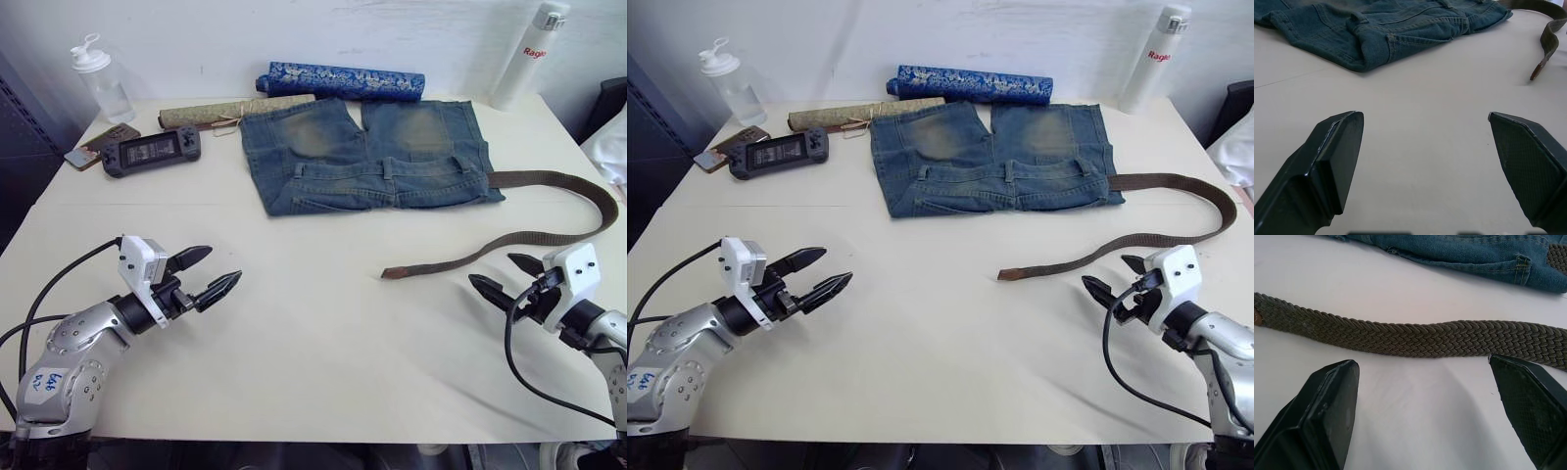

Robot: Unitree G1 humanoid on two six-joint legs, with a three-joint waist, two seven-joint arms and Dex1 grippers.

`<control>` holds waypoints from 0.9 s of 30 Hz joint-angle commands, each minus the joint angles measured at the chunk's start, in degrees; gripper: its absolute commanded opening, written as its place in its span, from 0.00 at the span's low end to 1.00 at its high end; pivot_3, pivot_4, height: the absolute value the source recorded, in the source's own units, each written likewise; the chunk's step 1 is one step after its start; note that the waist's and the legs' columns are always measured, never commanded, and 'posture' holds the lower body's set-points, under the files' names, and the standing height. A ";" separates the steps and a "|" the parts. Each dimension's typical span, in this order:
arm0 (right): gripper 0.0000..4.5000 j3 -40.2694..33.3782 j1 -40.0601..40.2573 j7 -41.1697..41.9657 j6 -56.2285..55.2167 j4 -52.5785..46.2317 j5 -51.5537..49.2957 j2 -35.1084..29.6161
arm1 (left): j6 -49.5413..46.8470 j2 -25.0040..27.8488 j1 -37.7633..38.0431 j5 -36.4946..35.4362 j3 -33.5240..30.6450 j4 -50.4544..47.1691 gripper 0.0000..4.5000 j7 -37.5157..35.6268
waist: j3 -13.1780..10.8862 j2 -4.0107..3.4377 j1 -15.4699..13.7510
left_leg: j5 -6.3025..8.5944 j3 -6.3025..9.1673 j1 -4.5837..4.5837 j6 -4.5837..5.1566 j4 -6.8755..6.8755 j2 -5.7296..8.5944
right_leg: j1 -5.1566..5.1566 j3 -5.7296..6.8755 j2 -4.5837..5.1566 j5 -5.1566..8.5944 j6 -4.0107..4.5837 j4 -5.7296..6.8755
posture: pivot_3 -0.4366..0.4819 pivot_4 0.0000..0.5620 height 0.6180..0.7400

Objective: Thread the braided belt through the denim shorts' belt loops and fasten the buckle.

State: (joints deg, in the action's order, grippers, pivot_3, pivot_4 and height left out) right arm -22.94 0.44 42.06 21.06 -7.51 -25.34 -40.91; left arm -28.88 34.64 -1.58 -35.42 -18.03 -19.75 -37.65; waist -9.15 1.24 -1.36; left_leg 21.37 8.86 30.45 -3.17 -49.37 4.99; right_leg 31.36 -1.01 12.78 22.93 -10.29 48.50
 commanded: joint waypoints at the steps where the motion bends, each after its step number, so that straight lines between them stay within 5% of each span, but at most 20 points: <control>1: 1.00 -2.18 -0.08 0.30 -1.35 -0.85 -0.63 -0.54 | 0.01 0.82 -0.31 -1.27 -1.11 -1.97 0.98 -0.87 | 0.00 0.00 0.01 | 0.00 0.00 0.00 0.00 0.00 0.00 | 0.00 0.00 0.00 0.00 0.00 0.00 | 0.48 0.27 0.16; 20: 1.00 -2.01 -0.13 0.93 -2.22 -0.33 -0.80 -0.72 | 3.72 0.76 0.90 0.40 -1.21 0.48 0.98 -3.16 | 0.00 0.00 0.01 | 0.00 -0.01 0.00 0.00 0.00 0.00 | 0.00 0.00 0.00 0.00 0.01 0.00 | 0.48 0.27 0.16; 27: 1.00 1.65 -3.02 8.20 0.85 -2.97 -1.36 -7.21 | 4.04 3.65 2.59 1.86 2.39 -0.67 0.98 -8.91 | -0.05 -0.08 0.15 | 0.00 -0.04 0.00 0.00 0.00 0.00 | 0.00 -0.01 0.00 0.01 0.02 0.00 | 0.48 0.27 0.16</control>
State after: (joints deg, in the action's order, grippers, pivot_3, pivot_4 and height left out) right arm -21.49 -0.67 47.74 21.47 -7.08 -25.37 -46.01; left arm -25.81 37.29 0.93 -34.07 -16.36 -18.98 -44.72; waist -9.20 1.16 -1.21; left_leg 21.37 8.79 30.45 -3.17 -49.38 4.99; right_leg 31.37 -1.03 12.78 22.97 -10.21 48.48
